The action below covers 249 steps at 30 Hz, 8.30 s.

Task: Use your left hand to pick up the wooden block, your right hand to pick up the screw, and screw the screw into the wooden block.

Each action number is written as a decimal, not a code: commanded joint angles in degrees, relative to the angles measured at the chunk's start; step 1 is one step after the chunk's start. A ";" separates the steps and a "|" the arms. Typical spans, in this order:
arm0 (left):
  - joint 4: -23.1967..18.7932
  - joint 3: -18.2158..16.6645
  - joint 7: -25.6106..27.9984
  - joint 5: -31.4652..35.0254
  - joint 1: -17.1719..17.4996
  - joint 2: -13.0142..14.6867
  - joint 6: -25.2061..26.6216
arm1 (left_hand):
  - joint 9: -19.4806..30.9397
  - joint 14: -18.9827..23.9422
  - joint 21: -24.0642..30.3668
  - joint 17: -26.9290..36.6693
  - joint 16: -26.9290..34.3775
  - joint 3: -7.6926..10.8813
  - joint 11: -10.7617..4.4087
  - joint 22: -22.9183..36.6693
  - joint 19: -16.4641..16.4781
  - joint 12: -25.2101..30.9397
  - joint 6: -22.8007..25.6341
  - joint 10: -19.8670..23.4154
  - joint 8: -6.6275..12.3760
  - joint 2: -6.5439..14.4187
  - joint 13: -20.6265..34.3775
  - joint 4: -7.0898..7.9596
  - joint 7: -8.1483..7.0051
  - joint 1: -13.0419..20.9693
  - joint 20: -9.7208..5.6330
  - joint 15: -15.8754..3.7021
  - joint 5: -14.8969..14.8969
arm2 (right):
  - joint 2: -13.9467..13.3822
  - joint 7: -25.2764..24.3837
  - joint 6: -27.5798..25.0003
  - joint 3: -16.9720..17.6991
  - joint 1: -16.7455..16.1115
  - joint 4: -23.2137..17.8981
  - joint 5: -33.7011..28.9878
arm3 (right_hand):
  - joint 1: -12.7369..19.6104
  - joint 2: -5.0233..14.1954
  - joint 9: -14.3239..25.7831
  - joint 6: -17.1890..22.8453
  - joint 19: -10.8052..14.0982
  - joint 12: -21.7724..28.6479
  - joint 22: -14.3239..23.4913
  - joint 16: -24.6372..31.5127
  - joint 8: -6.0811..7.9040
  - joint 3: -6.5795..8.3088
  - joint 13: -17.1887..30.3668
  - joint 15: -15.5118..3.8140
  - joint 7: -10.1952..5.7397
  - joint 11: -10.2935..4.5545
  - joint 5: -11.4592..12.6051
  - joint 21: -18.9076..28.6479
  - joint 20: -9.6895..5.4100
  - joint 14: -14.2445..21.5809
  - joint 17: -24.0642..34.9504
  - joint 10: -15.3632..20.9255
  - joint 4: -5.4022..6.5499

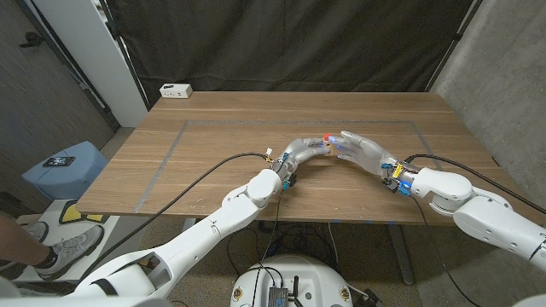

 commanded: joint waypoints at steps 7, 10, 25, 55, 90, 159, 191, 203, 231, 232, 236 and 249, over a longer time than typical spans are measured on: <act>0.23 -0.06 -0.15 -0.17 -0.23 -0.09 0.11 | 0.13 -0.15 0.25 0.10 0.33 0.23 -0.04 0.27 -0.33 0.05 0.44 -0.11 0.32 0.23 0.06 0.18 0.00 0.09 -0.04 -3.98 0.41 | 1.19 1.86 -0.09 -2.02 2.16 0.75 -0.39 | 0.31 0.30 0.03 0.58 0.13 0.38 0.24 0.27 0.33 0.29 0.17 0.15 -0.24 -0.22 0.27 0.35 0.06 -8.63 0.15 -6.83 -0.03; 0.23 -0.06 -0.13 -0.19 -0.22 -0.12 0.15 | 0.13 -0.16 0.25 0.09 0.33 0.24 -0.03 0.27 -0.33 0.05 0.37 -0.11 0.29 0.22 0.06 0.16 0.06 0.12 -0.05 -4.01 0.42 | 1.19 1.82 -0.25 -2.08 2.24 0.73 -0.24 | 0.32 0.30 0.03 0.61 0.14 0.36 0.24 0.26 0.31 0.29 0.17 0.13 -0.24 -0.20 0.27 0.35 0.07 -8.65 0.15 -6.84 -0.04; 0.55 0.10 -0.24 -0.04 -0.40 -0.20 -0.02 | 0.13 -0.20 0.25 0.09 0.31 0.25 -0.03 0.27 -0.33 0.05 0.40 -0.14 0.31 0.25 0.05 0.17 -0.05 0.11 0.00 -3.93 0.43 | -1.10 0.08 0.03 1.24 -0.92 -0.31 1.30 | 0.35 0.31 0.03 0.88 0.18 0.36 0.24 0.27 0.23 0.33 0.17 0.19 -0.37 -0.23 0.27 0.33 0.07 -8.59 0.14 -6.72 -0.07; 0.59 0.28 -0.71 0.37 -0.63 0.03 -0.37 | 0.13 -0.28 0.16 0.11 0.31 0.17 -0.03 0.27 -0.60 -0.07 0.16 -0.61 0.24 0.19 0.03 0.22 -0.15 0.02 0.05 -3.94 0.42 | -0.63 -0.54 -0.12 2.51 -0.81 1.85 0.84 | 0.40 0.31 0.04 -2.72 -0.08 -0.08 0.25 0.12 -1.17 0.40 0.18 0.22 -0.52 -0.25 0.25 0.18 0.13 -8.95 0.14 -7.74 -0.12; 1.06 0.30 -1.02 0.41 -1.17 -0.16 -0.20 | 0.13 -0.33 0.19 0.09 0.28 0.23 -0.03 0.27 -0.61 -0.04 0.09 -0.74 0.26 0.26 0.03 0.26 -0.07 -0.09 -0.09 -3.94 0.44 | 3.70 4.75 0.15 -3.87 8.51 7.40 -1.75 | -0.02 0.20 0.01 -7.68 -1.42 -0.29 0.27 -0.14 -1.14 0.24 0.18 0.13 -1.28 -0.60 0.19 -0.07 1.22 -10.29 0.29 -9.70 0.10; 6.20 0.59 -2.40 -0.68 -3.96 -2.13 -1.59 | 0.13 -0.28 0.24 0.05 0.28 0.38 -0.01 0.27 -0.56 0.05 0.14 -0.71 0.32 0.24 0.02 0.17 0.09 -0.11 -0.07 -3.97 0.48 | 1.83 3.55 -2.77 -3.69 8.13 5.43 -0.55 | 0.02 0.34 0.01 -5.73 -1.30 0.08 0.29 0.13 -0.16 0.34 0.17 0.16 -1.05 -0.59 0.25 0.22 1.31 -10.14 0.21 -9.70 0.17; 5.05 0.35 -2.38 -1.08 -2.81 -1.49 -1.80 | 0.15 -0.26 0.22 0.06 0.32 0.44 0.05 0.27 -0.65 -0.07 -0.52 -1.16 0.13 0.32 0.01 0.16 0.60 -0.06 -0.01 -3.85 0.48 | -0.20 1.34 -3.79 -1.99 4.37 0.87 0.53 | 0.15 0.49 0.02 -4.72 -0.92 0.26 0.28 0.22 0.03 0.47 0.18 0.22 -0.99 -0.35 0.27 0.35 1.32 -9.92 0.16 -9.23 0.15; 4.68 0.21 -2.15 -0.90 -2.69 -1.26 -1.70 | 0.16 -0.31 0.22 0.04 0.29 0.48 0.04 0.27 -0.66 -0.01 -0.30 -1.06 0.26 0.33 0.02 0.13 0.46 0.00 0.05 -3.91 0.48 | -1.28 0.20 -3.94 -0.91 2.72 -0.49 0.71 | 0.24 0.54 0.03 -4.53 -0.85 0.27 0.28 0.23 0.03 0.54 0.18 0.19 -1.04 -0.36 0.28 0.36 1.33 -9.87 0.14 -9.20 0.12; 5.71 0.51 -2.53 -0.69 -3.90 -1.61 -0.78 | 0.15 -0.12 0.32 0.00 0.39 0.53 0.01 0.27 -0.40 0.30 0.49 -0.32 0.58 0.24 0.06 -0.10 0.38 0.48 0.05 -3.87 0.48 | -2.44 -1.58 -4.73 1.14 1.16 -1.28 0.97 | 0.41 0.66 0.04 -3.89 -0.71 0.31 0.27 0.23 0.05 0.68 0.18 0.14 -1.10 -0.40 0.29 0.35 1.42 -9.81 0.11 -8.97 0.05; 5.76 0.52 -2.55 -0.69 -3.94 -1.63 -0.75 | 0.15 -0.11 0.32 0.00 0.41 0.55 0.01 0.27 -0.38 0.33 0.54 -0.25 0.60 0.28 0.07 -0.09 0.47 0.50 0.06 -3.83 0.49 | -2.44 -1.81 -4.89 1.24 1.10 -1.36 1.02 | 0.41 0.66 0.04 -3.92 -0.68 0.30 0.27 0.23 0.03 0.69 0.18 0.15 -1.06 -0.40 0.29 0.36 1.41 -9.80 0.11 -8.98 0.05; 5.78 0.94 -2.36 0.28 -4.37 -1.46 -0.66 | 0.15 -0.05 0.34 0.01 0.45 0.54 0.00 0.27 -0.33 0.42 0.60 -0.02 0.61 0.29 0.09 -0.09 0.47 0.53 0.12 -3.82 0.50 | -2.44 -2.36 -5.08 1.54 1.22 -1.22 0.75 | 0.42 0.66 0.04 -4.01 -0.68 0.30 0.27 0.23 -0.04 0.70 0.19 0.18 -0.98 -0.40 0.28 0.36 1.44 -9.80 0.11 -8.97 0.04; 5.83 1.48 -2.18 1.71 -5.10 -1.29 -0.21 | 0.14 0.20 0.33 0.00 0.56 0.55 0.03 0.26 -0.29 0.65 1.39 0.56 0.88 0.22 0.21 -0.19 0.63 0.82 0.25 -3.83 0.52 | -1.30 -1.94 -4.96 0.51 3.47 0.35 -0.82 | 0.41 0.67 0.05 -4.71 -0.67 0.27 0.27 0.23 -0.37 0.72 0.19 0.17 -0.78 -0.42 0.27 0.33 1.44 -9.82 0.13 -9.01 0.05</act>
